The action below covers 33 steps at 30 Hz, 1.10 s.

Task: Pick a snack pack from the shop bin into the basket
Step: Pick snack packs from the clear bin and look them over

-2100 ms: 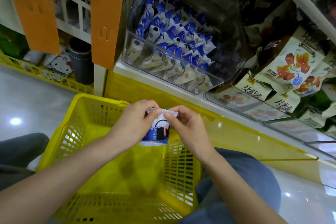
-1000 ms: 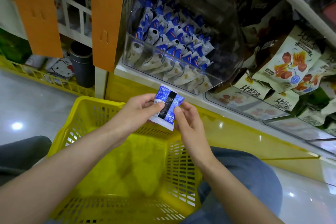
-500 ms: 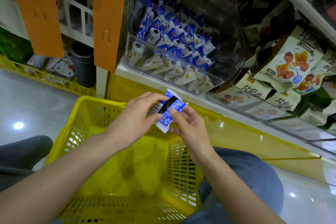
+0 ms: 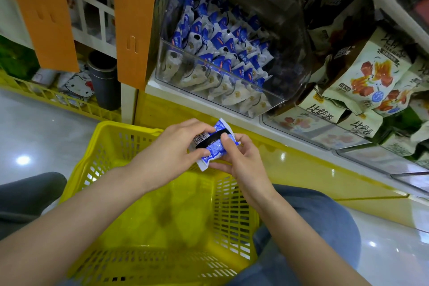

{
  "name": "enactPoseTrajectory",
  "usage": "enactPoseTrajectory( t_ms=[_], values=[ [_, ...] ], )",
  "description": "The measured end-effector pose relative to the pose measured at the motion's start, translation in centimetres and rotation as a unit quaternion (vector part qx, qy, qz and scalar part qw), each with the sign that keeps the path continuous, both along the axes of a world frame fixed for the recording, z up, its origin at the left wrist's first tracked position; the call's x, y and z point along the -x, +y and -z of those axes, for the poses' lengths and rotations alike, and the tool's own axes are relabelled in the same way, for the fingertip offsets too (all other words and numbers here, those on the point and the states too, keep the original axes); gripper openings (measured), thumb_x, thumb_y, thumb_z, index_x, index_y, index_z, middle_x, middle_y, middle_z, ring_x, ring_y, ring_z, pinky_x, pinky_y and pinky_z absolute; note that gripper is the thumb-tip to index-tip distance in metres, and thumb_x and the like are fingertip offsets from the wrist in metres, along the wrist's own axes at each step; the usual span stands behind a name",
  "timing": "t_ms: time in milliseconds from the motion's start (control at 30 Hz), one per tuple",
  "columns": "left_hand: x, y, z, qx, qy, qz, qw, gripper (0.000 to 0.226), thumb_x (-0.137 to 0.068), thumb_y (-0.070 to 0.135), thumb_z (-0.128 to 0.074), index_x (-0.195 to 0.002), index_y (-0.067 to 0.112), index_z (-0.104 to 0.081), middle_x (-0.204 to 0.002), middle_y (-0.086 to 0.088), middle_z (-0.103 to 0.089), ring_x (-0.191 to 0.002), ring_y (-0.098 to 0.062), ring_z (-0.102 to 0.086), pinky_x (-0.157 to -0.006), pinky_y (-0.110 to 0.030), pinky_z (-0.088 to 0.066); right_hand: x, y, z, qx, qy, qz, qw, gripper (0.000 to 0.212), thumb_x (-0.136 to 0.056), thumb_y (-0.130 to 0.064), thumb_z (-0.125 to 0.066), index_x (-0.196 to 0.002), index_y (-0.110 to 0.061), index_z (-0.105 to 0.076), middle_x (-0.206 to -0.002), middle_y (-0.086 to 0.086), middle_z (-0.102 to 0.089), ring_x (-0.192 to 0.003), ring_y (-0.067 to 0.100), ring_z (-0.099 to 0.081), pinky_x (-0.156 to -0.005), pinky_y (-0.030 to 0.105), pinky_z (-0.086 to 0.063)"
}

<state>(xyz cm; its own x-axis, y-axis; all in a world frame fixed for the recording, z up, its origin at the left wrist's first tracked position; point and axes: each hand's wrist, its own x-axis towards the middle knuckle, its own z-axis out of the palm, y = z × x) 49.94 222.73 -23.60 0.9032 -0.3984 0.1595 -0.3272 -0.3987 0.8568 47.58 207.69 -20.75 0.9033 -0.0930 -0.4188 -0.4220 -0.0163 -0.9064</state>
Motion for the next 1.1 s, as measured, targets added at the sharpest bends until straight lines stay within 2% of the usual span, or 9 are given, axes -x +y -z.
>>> enactPoseTrajectory(
  t_ms=[67,167,300,367,467,567,767,933,1100],
  values=[
    [0.2,0.2,-0.2,-0.016,-0.014,0.021,1.000,0.037,-0.087,0.011,-0.061,-0.124,0.015,-0.056,-0.110,0.009,-0.054,-0.098,-0.003,-0.049,-0.083,-0.002,-0.031,0.0,0.0,0.1,0.006,-0.001,-0.002,1.000,0.018,-0.094,-0.015,-0.050,-0.106,-0.003,-0.046,-0.091,0.016,-0.067,-0.069,0.015,-0.069,-0.057,0.024,-0.057],
    [0.7,0.2,-0.5,-0.087,-0.049,0.032,0.994,0.037,-0.093,0.015,-0.050,-0.130,0.015,-0.047,-0.121,0.002,-0.053,-0.108,-0.013,-0.050,-0.087,-0.020,-0.038,0.1,0.3,0.0,0.002,-0.002,0.001,1.000,0.020,-0.093,-0.015,-0.051,-0.106,-0.002,-0.046,-0.093,0.018,-0.066,-0.068,0.014,-0.069,-0.056,0.023,-0.056],
    [1.0,-0.1,-0.6,-0.210,-0.079,0.017,0.974,0.046,-0.095,0.019,-0.043,-0.139,0.018,-0.031,-0.127,0.001,-0.050,-0.113,-0.014,-0.050,-0.086,-0.029,-0.044,0.0,0.8,0.0,0.018,0.002,-0.006,1.000,0.025,-0.089,-0.011,-0.057,-0.108,-0.001,-0.045,-0.110,0.027,-0.060,-0.066,0.012,-0.068,-0.054,0.023,-0.055],
    [0.9,-0.1,-0.6,-0.222,-0.068,0.010,0.973,0.049,-0.095,0.018,-0.043,-0.141,0.019,-0.025,-0.132,0.002,-0.048,-0.113,-0.016,-0.052,-0.084,-0.031,-0.046,-0.1,0.9,-0.1,0.029,-0.003,-0.012,0.999,0.024,-0.088,-0.009,-0.059,-0.106,-0.002,-0.044,-0.110,0.026,-0.059,-0.064,0.012,-0.068,-0.054,0.022,-0.055],
    [0.8,0.0,-0.6,-0.212,-0.059,-0.004,0.975,0.045,-0.096,0.019,-0.041,-0.139,0.019,-0.028,-0.132,0.001,-0.047,-0.107,-0.020,-0.056,-0.080,-0.035,-0.048,-0.1,1.0,0.0,0.048,-0.028,-0.027,0.998,0.024,-0.087,-0.006,-0.059,-0.105,-0.002,-0.044,-0.099,0.015,-0.059,-0.061,0.008,-0.067,-0.051,0.019,-0.054],
    [0.7,0.2,-0.7,-0.226,-0.083,-0.013,0.971,0.037,-0.098,0.028,-0.032,-0.133,0.018,-0.035,-0.126,0.000,-0.049,-0.101,-0.022,-0.059,-0.078,-0.037,-0.050,-0.1,1.0,0.0,0.053,-0.046,-0.041,0.997,0.023,-0.087,-0.004,-0.058,-0.104,-0.002,-0.043,-0.092,0.008,-0.059,-0.060,0.006,-0.067,-0.050,0.019,-0.054],
    [1.0,0.2,-0.9,-0.267,-0.087,-0.010,0.960,0.030,-0.099,0.027,-0.036,-0.128,0.019,-0.035,-0.123,0.002,-0.051,-0.095,-0.023,-0.061,-0.071,-0.032,-0.049,0.1,1.0,0.2,0.065,-0.059,-0.068,0.994,0.017,-0.087,-0.003,-0.058,-0.091,-0.009,-0.042,-0.099,0.016,-0.058,-0.059,0.006,-0.066,-0.051,0.019,-0.054],
    [0.9,0.4,-1.0,-0.269,-0.102,-0.021,0.957,0.034,-0.098,0.037,-0.027,-0.117,0.014,-0.043,-0.111,-0.002,-0.056,-0.084,-0.029,-0.062,-0.061,-0.036,-0.044,0.2,0.7,0.3,0.108,-0.078,-0.116,0.984,0.016,-0.088,-0.005,-0.058,-0.093,-0.012,-0.044,-0.094,0.003,-0.059,-0.061,0.004,-0.065,-0.053,0.018,-0.053],
    [0.9,0.0,-0.6,-0.294,-0.096,-0.004,0.951,0.016,-0.099,0.032,-0.030,-0.102,0.017,-0.034,-0.100,-0.002,-0.053,-0.083,-0.029,-0.060,-0.056,-0.031,-0.034,0.4,0.6,0.6,0.152,-0.088,-0.149,0.973,0.017,-0.088,-0.008,-0.059,-0.091,-0.018,-0.046,-0.095,0.002,-0.062,-0.065,0.007,-0.065,-0.054,0.018,-0.051]
  ],
)
